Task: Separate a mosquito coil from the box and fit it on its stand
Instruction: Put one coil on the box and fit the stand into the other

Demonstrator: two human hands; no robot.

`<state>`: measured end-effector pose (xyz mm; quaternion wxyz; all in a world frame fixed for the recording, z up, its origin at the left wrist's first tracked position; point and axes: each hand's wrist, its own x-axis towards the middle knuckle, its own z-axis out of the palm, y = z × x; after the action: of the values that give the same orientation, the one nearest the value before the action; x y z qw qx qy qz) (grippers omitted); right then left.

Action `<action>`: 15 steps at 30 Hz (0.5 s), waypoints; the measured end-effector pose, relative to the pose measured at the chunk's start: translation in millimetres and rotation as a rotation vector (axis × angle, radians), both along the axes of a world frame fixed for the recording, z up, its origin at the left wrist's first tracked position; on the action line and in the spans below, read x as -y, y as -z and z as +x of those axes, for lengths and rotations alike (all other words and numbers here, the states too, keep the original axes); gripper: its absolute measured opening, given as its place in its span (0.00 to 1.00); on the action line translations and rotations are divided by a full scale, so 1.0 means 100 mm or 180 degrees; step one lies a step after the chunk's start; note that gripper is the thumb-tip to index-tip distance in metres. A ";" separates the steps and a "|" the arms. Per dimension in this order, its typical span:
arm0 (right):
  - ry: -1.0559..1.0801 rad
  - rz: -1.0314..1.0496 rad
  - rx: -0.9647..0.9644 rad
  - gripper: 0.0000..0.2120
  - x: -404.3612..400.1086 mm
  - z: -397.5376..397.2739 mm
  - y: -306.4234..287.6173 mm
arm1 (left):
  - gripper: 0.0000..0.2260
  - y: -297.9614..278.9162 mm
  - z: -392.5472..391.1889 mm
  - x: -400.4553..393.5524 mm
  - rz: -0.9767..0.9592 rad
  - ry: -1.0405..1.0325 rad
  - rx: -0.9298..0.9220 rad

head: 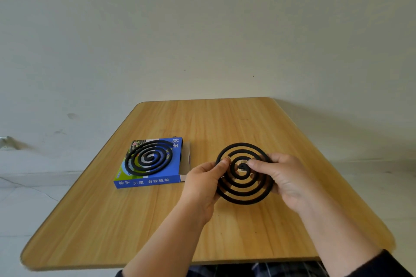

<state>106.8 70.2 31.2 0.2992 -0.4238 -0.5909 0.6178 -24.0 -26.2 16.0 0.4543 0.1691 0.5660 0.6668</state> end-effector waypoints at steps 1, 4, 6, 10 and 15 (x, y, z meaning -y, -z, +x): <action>0.0043 -0.0064 0.0009 0.06 -0.03 0.01 0.03 | 0.07 0.02 0.02 -0.02 -0.0074 0.0010 -0.0049; 0.0128 -0.0153 0.0055 0.06 -0.10 0.03 0.10 | 0.06 0.07 0.02 -0.11 -0.0293 0.0064 -0.0317; 0.0161 -0.0206 0.0049 0.06 -0.16 0.02 0.13 | 0.06 0.09 0.00 -0.18 -0.0385 0.0101 -0.0504; 0.0155 -0.0268 -0.0029 0.08 -0.29 -0.04 0.16 | 0.08 0.10 -0.07 -0.34 -0.0462 0.0043 -0.0826; 0.0135 -0.0295 -0.0046 0.11 -0.45 -0.15 0.18 | 0.09 0.14 -0.16 -0.51 -0.0551 0.0031 -0.0886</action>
<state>92.2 115.4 12.7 0.2966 -0.4452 -0.5504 0.6410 -40.3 24.8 2.1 0.3875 0.2228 0.6781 0.5835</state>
